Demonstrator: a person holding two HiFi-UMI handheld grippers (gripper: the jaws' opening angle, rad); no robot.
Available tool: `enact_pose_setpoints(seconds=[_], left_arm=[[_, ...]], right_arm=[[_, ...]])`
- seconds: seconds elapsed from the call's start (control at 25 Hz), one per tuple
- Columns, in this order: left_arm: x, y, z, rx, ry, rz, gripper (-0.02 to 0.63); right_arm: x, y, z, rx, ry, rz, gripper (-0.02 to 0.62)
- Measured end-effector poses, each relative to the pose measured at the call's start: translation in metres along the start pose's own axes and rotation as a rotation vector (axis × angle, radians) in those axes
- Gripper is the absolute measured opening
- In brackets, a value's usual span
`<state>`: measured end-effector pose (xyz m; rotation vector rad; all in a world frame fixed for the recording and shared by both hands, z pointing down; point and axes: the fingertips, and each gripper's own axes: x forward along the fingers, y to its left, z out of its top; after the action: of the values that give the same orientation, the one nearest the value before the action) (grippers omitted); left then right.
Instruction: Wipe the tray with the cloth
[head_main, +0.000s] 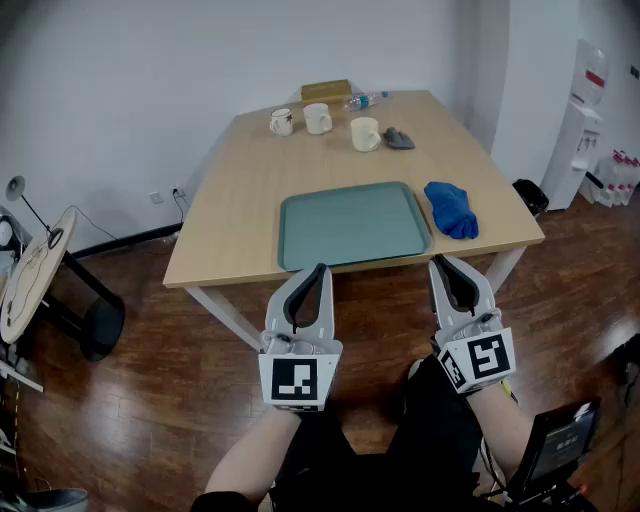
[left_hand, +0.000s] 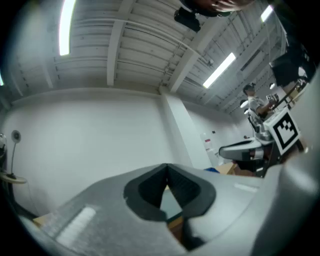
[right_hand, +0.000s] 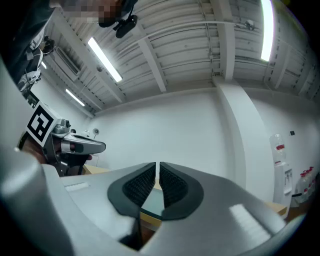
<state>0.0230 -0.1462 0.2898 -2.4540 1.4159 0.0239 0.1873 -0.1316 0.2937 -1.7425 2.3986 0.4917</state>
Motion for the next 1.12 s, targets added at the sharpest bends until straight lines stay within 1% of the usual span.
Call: enact_pose_setpoints(seconds=[0.12,0.16,0.24,0.32,0.44,0.56,0.6,0.64,0.68,0.76,0.84,0.92,0.96,1.0,1.04,1.12], left_arm=[[0.031,0.020,-0.014,0.048,-0.008,0.011,0.005],[0.041,0.028,-0.020,0.052,0.009,0.011,0.005],[0.060,0.044,-0.034,0.032,0.069,0.011,0.005],[0.079,0.063,-0.046,0.009,0.123,0.020,0.005],[0.106,0.088,-0.066,0.002,0.199,0.036,0.005],[0.127,0.100,-0.087,-0.033,0.276,0.020,0.005],[0.132,0.103,-0.094,-0.048,0.298,0.015,0.005],[0.135,0.108,-0.100,-0.058,0.316,0.015,0.005],[0.138,0.114,-0.105,-0.064,0.329,0.019,0.005],[0.141,0.125,-0.110,-0.076,0.345,0.030,0.005],[0.141,0.132,-0.112,-0.088,0.354,0.032,0.005],[0.138,0.135,-0.113,-0.088,0.357,0.016,0.005],[0.135,0.137,-0.115,-0.084,0.359,0.004,0.005],[0.131,0.139,-0.117,-0.077,0.364,-0.008,0.005],[0.126,0.142,-0.120,-0.069,0.374,-0.018,0.005],[0.115,0.150,-0.128,-0.060,0.411,-0.030,0.009]], right_arm=[[0.021,-0.008,-0.020,0.003,0.070,-0.009,0.026],[0.028,-0.011,-0.027,0.001,0.101,-0.011,0.028],[0.045,-0.022,-0.041,-0.011,0.172,-0.011,0.034],[0.062,-0.039,-0.054,-0.047,0.248,-0.019,0.069],[0.086,-0.078,-0.080,-0.155,0.393,-0.045,0.135],[0.106,-0.124,-0.121,-0.215,0.591,-0.084,0.231],[0.110,-0.139,-0.139,-0.219,0.663,-0.097,0.254],[0.112,-0.151,-0.157,-0.210,0.734,-0.106,0.262],[0.113,-0.161,-0.176,-0.182,0.801,-0.108,0.264],[0.113,-0.171,-0.209,-0.093,0.910,-0.099,0.262],[0.116,-0.172,-0.227,-0.023,0.960,-0.081,0.259],[0.120,-0.171,-0.231,-0.026,0.978,-0.072,0.199],[0.122,-0.170,-0.230,-0.051,0.988,-0.067,0.157],[0.125,-0.168,-0.229,-0.077,0.993,-0.057,0.134],[0.130,-0.164,-0.226,-0.090,0.986,-0.041,0.121],[0.145,-0.153,-0.212,-0.066,0.921,0.002,0.114]])
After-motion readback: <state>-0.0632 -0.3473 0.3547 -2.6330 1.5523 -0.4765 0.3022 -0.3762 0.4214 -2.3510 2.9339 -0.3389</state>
